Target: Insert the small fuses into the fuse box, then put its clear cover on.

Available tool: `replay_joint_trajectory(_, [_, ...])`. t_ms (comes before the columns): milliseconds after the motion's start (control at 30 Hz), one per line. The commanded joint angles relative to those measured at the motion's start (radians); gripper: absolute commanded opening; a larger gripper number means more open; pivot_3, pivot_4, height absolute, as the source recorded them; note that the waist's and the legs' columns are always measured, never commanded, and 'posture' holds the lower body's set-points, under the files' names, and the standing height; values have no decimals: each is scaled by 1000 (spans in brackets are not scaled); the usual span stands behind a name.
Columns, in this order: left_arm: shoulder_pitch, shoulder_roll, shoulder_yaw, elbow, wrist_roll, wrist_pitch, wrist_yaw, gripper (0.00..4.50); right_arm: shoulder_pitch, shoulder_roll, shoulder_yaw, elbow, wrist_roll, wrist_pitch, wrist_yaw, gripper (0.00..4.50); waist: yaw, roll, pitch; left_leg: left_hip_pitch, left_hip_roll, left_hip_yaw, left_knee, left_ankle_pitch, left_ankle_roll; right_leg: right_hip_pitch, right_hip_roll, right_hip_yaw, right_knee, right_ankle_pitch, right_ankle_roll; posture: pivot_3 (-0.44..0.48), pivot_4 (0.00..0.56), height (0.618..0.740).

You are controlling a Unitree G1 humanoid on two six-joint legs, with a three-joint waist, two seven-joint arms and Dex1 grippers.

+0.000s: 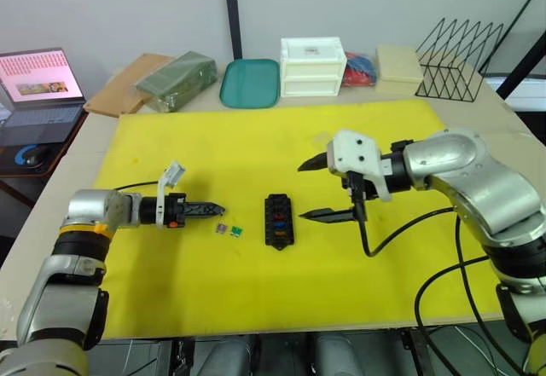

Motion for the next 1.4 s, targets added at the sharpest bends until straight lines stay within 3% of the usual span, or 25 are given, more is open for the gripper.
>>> replay_joint_trajectory(33, [16, 4, -16, 22, 34, -18, 10, 1205, -12, 5, -8, -31, 1, -10, -4, 4500, -1, 0, 0, 0, 0, 0, 0, 0, 0, 0, 0, 0, 0, 0, 0, 0, 150, 740])
replay_joint_trajectory(200, [21, 10, -11, 28, 37, -26, 3, 1205, -14, 8, -3, -25, -5, -19, -3, 4500, -1, 0, 0, 0, 0, 0, 0, 0, 0, 0, 0, 0, 0, 0, 0, 0, 150, 740])
replay_joint_trajectory(367, [28, 18, -5, 26, 37, -33, -8, 26, -13, 7, 0, -23, -7, -23, -3, 4500, -2, 0, 0, 0, 0, 0, 0, 0, 0, 0, 0, 0, 0, 0, 0, 0, 150, 740])
replay_joint_trajectory(833, [62, 19, 44, -28, 17, -98, -15, 26, -17, 20, 5, -17, -8, -18, -1, 4500, -4, 0, 0, 0, 0, 0, 0, 0, 0, 0, 0, 0, 0, 0, 0, 0, 150, 740])
replay_joint_trajectory(967, [105, -5, 145, -147, -39, -215, -14, 26, -32, 40, -10, -20, 37, 49, -7, 4500, -5, 0, 0, 0, 1, 0, -1, 0, 0, -1, 0, 0, 0, 0, 0, 0, 150, 740])
replay_joint_trajectory(1100, [138, -39, 233, -327, -121, -236, 25, 26, -94, 104, -67, 2, 157, 268, -57, 4500, -2, 0, 0, 0, 1, 0, -1, 0, 0, -1, 0, 0, 0, 0, 0, 0, 150, 740])
replay_joint_trajectory(1267, [192, -83, 267, -630, -255, -177, 98, 26, -187, 212, -172, 63, 320, 551, -141, 4500, -2, 0, 0, 0, 1, 0, 0, 0, 0, 0, 0, 0, -1, 0, 0, 0, 150, 740])
replay_joint_trajectory(1400, [210, -103, 259, -776, -323, -153, 149, 26, -246, 289, -244, 107, 397, 694, -208, 4500, -3, 0, 0, 0, 1, 0, 0, 0, 0, 0, 0, 0, 0, 0, 0, 0, 150, 740])
